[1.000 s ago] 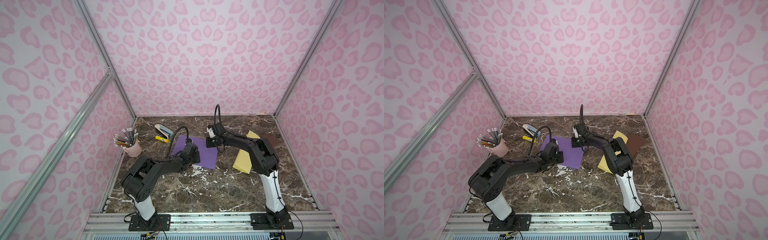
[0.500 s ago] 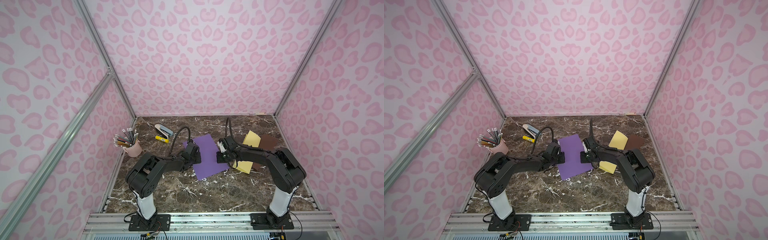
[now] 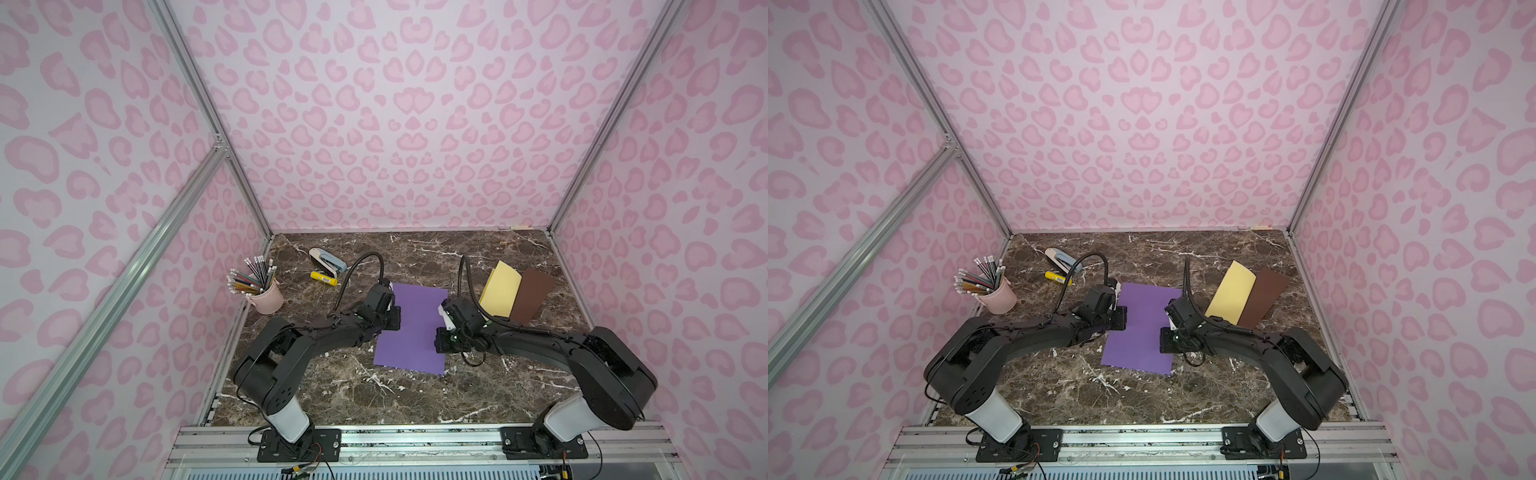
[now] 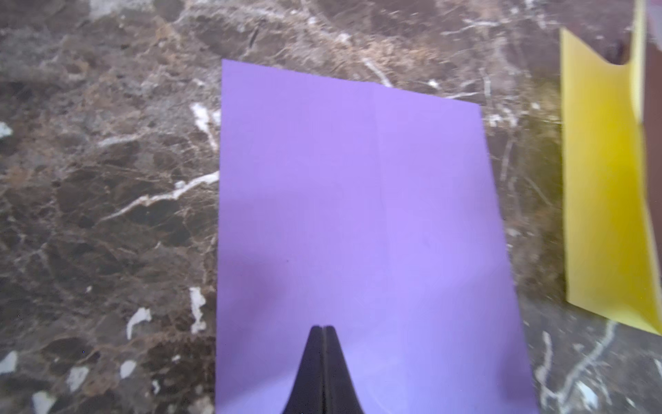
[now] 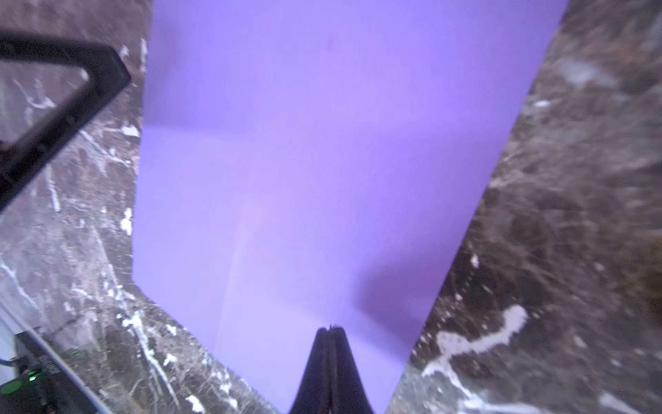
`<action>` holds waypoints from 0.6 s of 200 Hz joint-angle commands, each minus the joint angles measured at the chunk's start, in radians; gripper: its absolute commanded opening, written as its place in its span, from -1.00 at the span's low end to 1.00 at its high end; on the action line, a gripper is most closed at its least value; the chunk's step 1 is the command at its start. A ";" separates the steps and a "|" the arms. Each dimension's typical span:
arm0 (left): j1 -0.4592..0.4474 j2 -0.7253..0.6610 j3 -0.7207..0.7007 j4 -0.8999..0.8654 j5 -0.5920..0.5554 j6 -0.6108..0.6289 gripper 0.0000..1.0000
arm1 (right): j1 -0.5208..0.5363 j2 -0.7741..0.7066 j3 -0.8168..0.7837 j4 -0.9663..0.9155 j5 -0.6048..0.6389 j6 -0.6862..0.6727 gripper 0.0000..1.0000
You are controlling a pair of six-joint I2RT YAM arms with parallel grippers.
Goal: Fold the rectangular paper in half along the long edge
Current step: Adjust the paper at the center of the board, then fold the paper at the center of the board.
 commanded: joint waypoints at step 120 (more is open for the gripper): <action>-0.099 0.231 0.152 0.014 0.127 0.138 -0.93 | -0.206 0.112 -0.034 0.168 -0.219 -0.045 0.02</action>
